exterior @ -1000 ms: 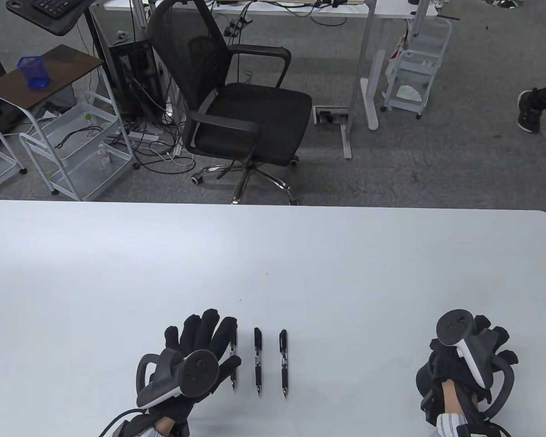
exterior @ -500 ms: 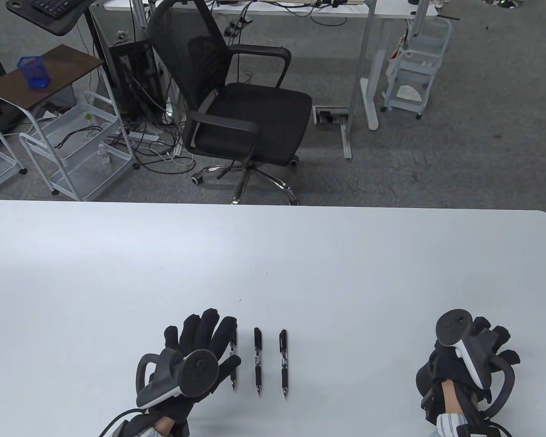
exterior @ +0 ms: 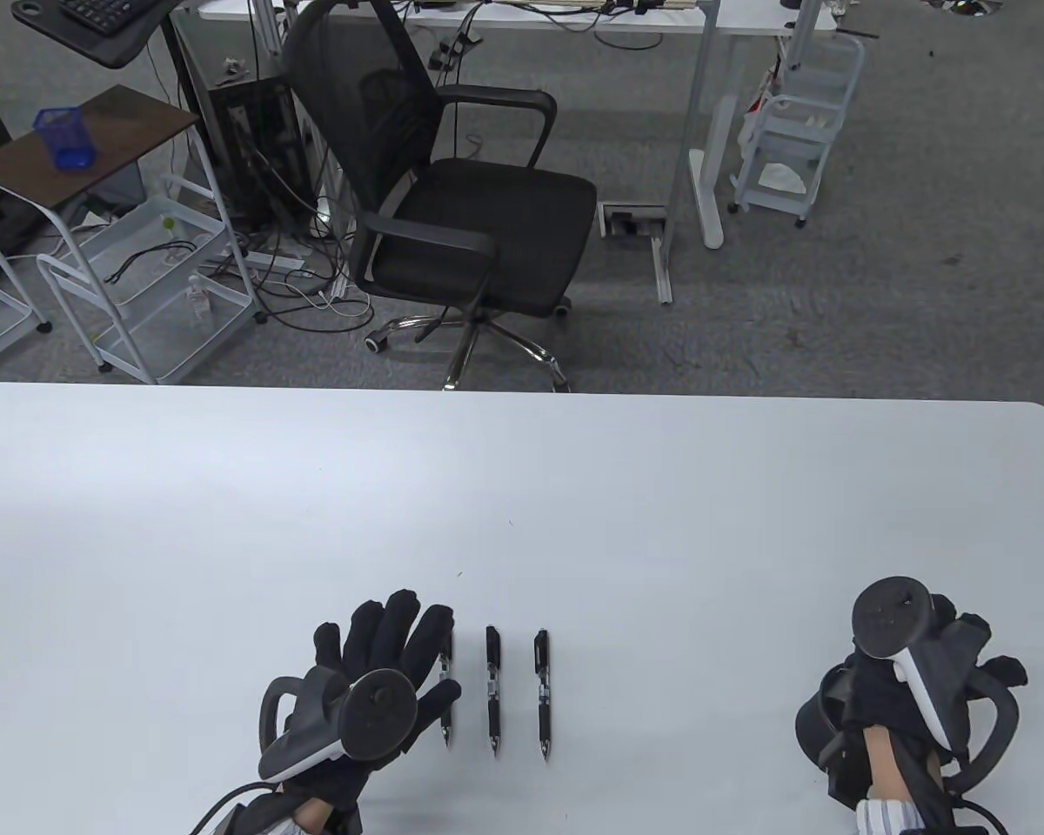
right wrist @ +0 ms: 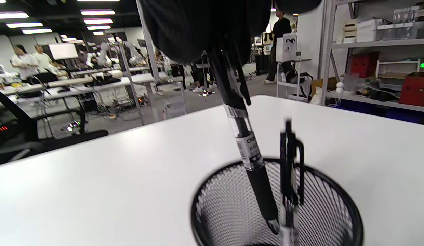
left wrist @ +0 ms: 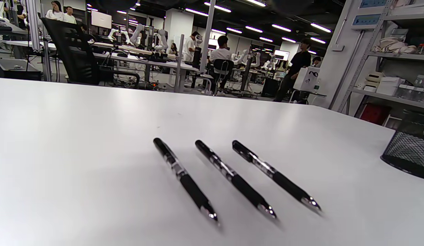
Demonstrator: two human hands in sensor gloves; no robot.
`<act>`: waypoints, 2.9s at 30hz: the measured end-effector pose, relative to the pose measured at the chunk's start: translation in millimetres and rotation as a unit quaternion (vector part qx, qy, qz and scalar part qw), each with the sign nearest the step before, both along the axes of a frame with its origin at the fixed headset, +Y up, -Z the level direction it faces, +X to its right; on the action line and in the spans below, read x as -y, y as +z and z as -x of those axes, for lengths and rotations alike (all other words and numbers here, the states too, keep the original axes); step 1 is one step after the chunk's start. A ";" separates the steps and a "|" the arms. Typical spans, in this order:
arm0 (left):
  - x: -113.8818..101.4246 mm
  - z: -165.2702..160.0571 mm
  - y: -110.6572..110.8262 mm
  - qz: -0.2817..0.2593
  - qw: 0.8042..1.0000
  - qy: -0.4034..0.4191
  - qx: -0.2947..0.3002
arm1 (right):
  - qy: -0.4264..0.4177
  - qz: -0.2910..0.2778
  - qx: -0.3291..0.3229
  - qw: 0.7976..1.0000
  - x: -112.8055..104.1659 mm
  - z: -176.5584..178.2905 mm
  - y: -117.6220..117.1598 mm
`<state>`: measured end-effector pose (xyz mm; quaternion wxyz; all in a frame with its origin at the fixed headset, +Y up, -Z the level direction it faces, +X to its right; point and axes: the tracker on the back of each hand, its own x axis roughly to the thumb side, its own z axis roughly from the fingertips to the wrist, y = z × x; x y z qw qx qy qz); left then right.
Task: Press to open click pens
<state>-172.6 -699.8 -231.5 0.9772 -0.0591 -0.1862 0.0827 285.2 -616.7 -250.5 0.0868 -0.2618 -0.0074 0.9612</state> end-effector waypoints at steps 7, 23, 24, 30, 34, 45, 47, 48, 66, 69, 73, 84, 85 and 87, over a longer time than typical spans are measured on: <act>-0.7 0.4 1.1 -0.002 1.000 0.004 0.001 | -0.036 -0.098 -0.090 0.990 -47.6 36.7 17.9; -2.1 3.1 2.2 -0.006 1.000 0.011 0.001 | -0.243 -0.146 -0.261 0.923 -18.5 126.4 -10.0; -2.0 3.7 2.3 -0.006 1.000 0.013 -0.001 | -0.256 -0.143 -0.266 0.918 -13.6 130.8 -13.2; -3.6 5.8 2.0 -0.008 1.000 0.015 -0.002 | -0.309 -0.122 -0.281 0.901 18.7 150.6 -30.5; -3.5 7.2 1.1 -0.007 1.000 0.018 -0.003 | -0.358 -0.117 -0.276 0.884 40.6 155.2 -37.7; -4.1 7.2 0.7 -0.006 1.000 0.011 -0.005 | -0.622 -0.103 -0.215 0.745 110.1 138.6 -40.2; -2.8 6.0 -0.4 -0.003 1.000 0.006 -0.005 | -0.646 -0.092 -0.200 0.731 117.8 134.0 -40.4; -2.2 5.9 -0.8 -0.002 1.000 0.006 -0.006 | -0.654 -0.091 -0.200 0.724 120.0 131.8 -40.2; -0.7 -0.3 0.9 -0.003 1.000 -0.013 -0.005 | -0.827 -0.087 -0.188 0.523 128.7 136.7 -37.7; -0.9 -1.3 1.4 -0.003 1.000 -0.015 -0.005 | -0.852 -0.090 -0.215 0.469 125.9 144.1 -37.6; -1.2 -1.4 1.7 -0.004 1.000 -0.014 -0.005 | -0.865 -0.099 -0.229 0.435 123.2 150.4 -37.4; -1.4 -2.7 1.8 -0.003 1.000 -0.016 -0.005 | -0.870 -0.100 -0.196 0.441 126.0 152.1 -36.0; -1.4 -2.6 1.8 -0.003 1.000 -0.017 -0.005 | -0.870 -0.100 -0.198 0.439 125.8 152.3 -35.8; -1.4 -2.9 1.8 -0.003 1.000 -0.017 -0.005 | -0.868 -0.106 -0.212 0.436 125.4 151.9 -35.9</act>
